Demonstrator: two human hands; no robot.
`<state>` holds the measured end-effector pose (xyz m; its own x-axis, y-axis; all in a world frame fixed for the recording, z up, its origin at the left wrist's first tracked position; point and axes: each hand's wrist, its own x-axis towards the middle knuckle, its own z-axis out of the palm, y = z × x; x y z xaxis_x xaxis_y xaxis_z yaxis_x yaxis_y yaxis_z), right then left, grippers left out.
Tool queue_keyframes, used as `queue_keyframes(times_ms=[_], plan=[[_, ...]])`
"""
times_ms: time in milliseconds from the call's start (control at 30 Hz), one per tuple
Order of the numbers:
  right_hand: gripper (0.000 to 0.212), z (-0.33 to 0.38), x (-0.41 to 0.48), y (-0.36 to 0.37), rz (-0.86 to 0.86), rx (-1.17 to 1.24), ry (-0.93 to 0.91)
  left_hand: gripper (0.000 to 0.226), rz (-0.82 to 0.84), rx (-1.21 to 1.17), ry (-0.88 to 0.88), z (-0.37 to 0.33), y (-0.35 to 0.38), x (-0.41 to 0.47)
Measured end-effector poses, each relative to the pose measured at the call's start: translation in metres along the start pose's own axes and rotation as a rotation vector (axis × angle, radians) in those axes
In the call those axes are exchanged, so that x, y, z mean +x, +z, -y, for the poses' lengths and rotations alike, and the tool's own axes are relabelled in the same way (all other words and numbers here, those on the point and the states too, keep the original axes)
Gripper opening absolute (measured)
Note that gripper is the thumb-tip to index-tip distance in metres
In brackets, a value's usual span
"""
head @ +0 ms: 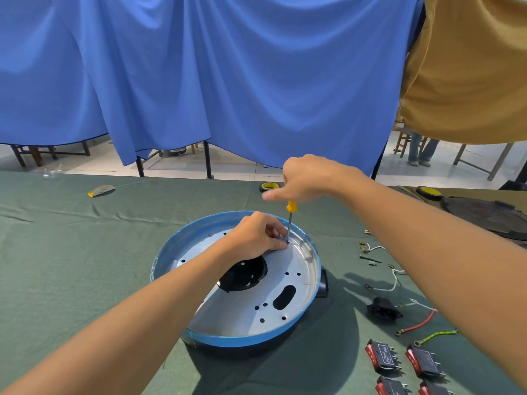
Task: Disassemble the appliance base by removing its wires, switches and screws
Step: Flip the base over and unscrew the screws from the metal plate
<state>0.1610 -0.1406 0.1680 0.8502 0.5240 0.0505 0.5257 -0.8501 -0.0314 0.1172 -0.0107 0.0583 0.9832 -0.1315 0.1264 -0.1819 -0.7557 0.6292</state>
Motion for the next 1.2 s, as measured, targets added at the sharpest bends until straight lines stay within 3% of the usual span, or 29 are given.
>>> queue_keyframes(times_ms=[67, 133, 267, 367, 467, 567, 667, 800, 867, 967, 1100, 1200], plan=[[0.042, 0.001, 0.001, 0.004, -0.059, 0.001, 0.025, 0.012, 0.0, -0.004, -0.006, 0.0, 0.0, 0.0], [0.017, 0.003, 0.001, 0.004, -0.047, 0.002, 0.011, 0.012, -0.003, -0.005, -0.011, 0.0, 0.001, 0.0], [0.032, 0.003, -0.003, -0.007, 0.069, -0.03, -0.013, 0.015, -0.004, 0.001, -0.011, 0.0, 0.002, 0.0], [0.049, 0.001, -0.003, -0.002, -0.008, -0.04, 0.043, 0.017, -0.011, 0.003, -0.008, 0.0, 0.002, 0.0], [0.02, -0.001, -0.001, -0.001, -0.005, -0.003, 0.016, 0.018, -0.009, 0.008, -0.01, 0.0, 0.002, 0.001], [0.028, 0.0, -0.004, -0.007, 0.058, -0.006, 0.007, 0.018, -0.013, 0.017, -0.006, 0.001, 0.003, 0.001], [0.046, 0.0, -0.004, -0.001, -0.027, -0.015, 0.063, 0.017, -0.02, 0.008, 0.003, 0.002, 0.002, 0.001], [0.013, 0.0, -0.001, 0.0, -0.008, 0.023, 0.045, 0.019, -0.019, 0.011, 0.002, 0.002, 0.003, 0.001], [0.02, 0.001, -0.003, -0.005, 0.046, 0.015, 0.039, 0.019, -0.02, 0.011, 0.004, 0.002, 0.003, 0.001], [0.042, -0.002, -0.002, -0.001, -0.03, -0.013, 0.078, 0.019, -0.019, 0.011, 0.004, 0.003, 0.002, 0.001], [0.019, -0.004, 0.001, 0.003, -0.023, 0.094, 0.05, 0.019, -0.015, 0.011, -0.001, 0.002, 0.003, 0.002], [0.026, -0.005, 0.0, -0.002, 0.039, 0.082, 0.052, 0.021, -0.013, 0.016, 0.003, 0.002, 0.003, 0.001]])
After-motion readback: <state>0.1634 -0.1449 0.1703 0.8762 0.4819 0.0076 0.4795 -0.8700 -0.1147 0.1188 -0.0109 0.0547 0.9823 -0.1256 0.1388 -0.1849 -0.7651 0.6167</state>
